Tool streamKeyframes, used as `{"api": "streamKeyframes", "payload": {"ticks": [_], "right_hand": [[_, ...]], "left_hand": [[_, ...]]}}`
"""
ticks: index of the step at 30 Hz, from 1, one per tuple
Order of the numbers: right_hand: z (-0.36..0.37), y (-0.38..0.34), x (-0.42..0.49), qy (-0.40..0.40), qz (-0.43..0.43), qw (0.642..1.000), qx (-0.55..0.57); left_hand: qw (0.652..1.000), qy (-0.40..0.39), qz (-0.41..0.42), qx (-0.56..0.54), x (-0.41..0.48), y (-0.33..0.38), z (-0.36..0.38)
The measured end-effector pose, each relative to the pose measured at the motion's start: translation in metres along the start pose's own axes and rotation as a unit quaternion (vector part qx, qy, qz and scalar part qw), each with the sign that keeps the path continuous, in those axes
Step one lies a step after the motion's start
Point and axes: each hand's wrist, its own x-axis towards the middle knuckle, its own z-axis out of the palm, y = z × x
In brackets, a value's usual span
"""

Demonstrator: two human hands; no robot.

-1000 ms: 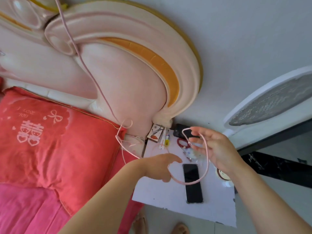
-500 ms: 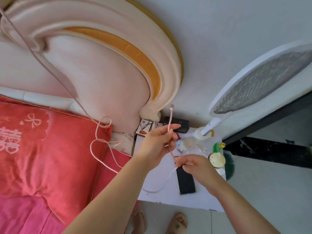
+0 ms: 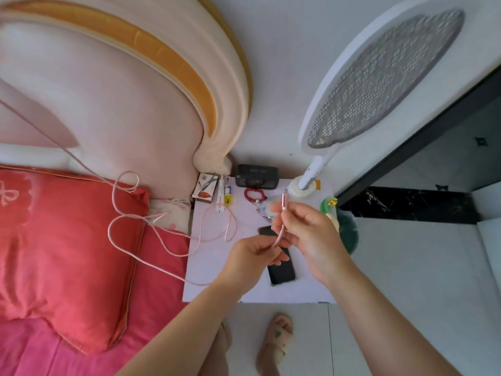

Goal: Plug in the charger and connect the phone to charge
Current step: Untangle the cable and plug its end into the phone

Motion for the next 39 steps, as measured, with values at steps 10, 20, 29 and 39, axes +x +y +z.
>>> {"api": "streamKeyframes", "payload": {"ticks": [10,20,29,39], "right_hand": [[-0.017,0.013,-0.019,0.038,-0.027,0.999,0.0],[-0.042,0.087,-0.03,0.193,0.038,0.978,-0.07],[-0.04,0.208,-0.036,0.326,0.108,0.937,-0.061],[-0.024,0.319,-0.028,0.398,0.053,0.878,-0.259]], "left_hand": [[0.99,-0.013,0.008,0.139,-0.003,-0.011,0.018],[0.942,-0.079,-0.047,0.322,0.03,-0.064,-0.002],[0.686,-0.247,0.152,0.667,0.122,-0.135,0.006],[0.491,-0.323,0.344,0.732,0.174,-0.192,0.023]]}}
